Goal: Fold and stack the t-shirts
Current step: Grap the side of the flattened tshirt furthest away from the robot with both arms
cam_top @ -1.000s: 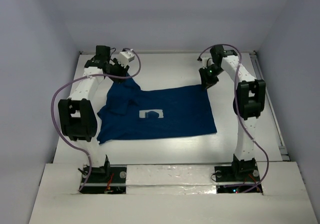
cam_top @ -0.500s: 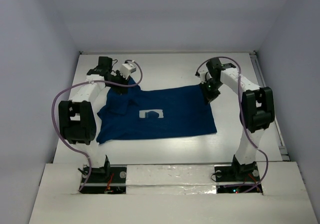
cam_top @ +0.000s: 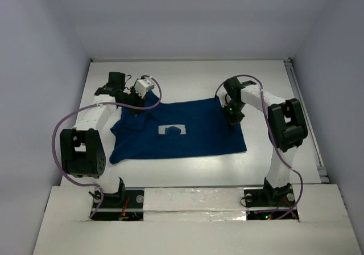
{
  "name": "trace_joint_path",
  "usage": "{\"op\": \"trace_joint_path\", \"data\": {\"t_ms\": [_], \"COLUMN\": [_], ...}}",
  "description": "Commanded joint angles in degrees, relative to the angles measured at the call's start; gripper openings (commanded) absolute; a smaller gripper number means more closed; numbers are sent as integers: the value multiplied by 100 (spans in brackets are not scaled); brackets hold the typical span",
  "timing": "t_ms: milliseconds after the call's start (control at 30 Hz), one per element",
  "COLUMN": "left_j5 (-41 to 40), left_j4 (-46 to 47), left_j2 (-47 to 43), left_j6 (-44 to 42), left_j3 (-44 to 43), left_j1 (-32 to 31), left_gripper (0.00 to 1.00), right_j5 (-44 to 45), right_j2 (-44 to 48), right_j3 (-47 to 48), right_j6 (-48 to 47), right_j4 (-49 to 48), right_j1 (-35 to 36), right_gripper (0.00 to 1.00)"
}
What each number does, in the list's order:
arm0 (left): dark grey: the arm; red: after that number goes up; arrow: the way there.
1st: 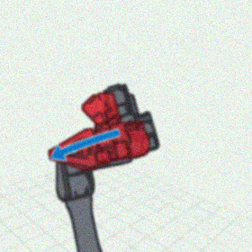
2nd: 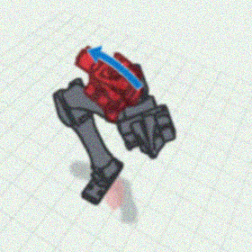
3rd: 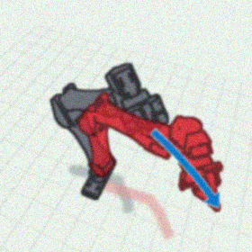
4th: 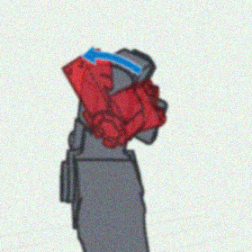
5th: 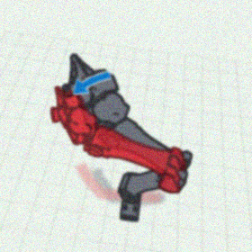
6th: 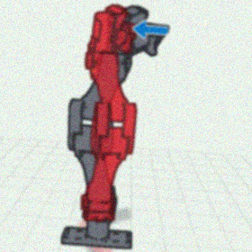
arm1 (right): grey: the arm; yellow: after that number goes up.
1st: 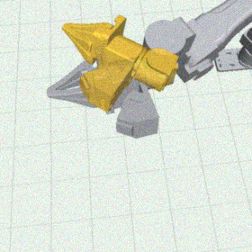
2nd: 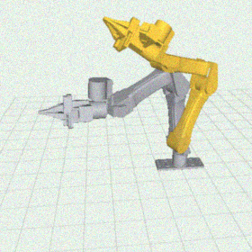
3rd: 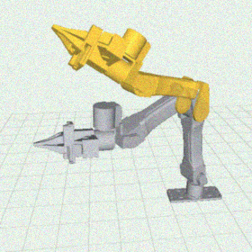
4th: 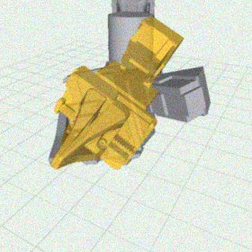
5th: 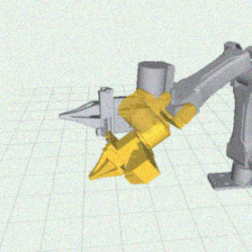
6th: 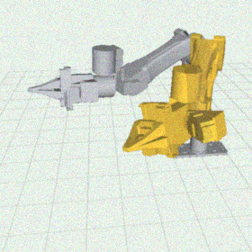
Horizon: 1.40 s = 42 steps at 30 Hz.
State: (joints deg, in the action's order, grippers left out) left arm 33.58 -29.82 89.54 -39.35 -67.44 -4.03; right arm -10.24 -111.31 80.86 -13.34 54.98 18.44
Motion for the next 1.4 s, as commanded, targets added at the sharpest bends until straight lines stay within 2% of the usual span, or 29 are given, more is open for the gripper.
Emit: {"op": "trace_joint_path", "data": {"t_ms": [0,267,533,900,1033,1133,1367], "left_j5": [140,96,96,184,149,52,78], "left_j4": [47,91,91,-15,82,126,-41], "left_j2": [-261,-481,-385,-138,-94,54,231], "left_j6": [-134,-160,-178,-152,-64,15,59], "left_j3": [99,170,73,-182,-252,-436,-779], "left_j1": [8,8,8,8,8,8,8], "left_gripper": [0,0,0,0,0,0,0], "right_j5": [259,216,109,259,303,679,1330], "right_j2": [-180,-445,-181,56,495,1100,1147], "right_j3": [-53,-342,-1037,-1397,-1214,-565,228], "right_j6": [95,42,-230,-652,-740,-609,-450], "right_j4": [-93,39,13,320,215,14,-224], "right_j1": [116,169,292,600,600,600,434], "right_gripper": [0,0,0,1,17,27,36]}}
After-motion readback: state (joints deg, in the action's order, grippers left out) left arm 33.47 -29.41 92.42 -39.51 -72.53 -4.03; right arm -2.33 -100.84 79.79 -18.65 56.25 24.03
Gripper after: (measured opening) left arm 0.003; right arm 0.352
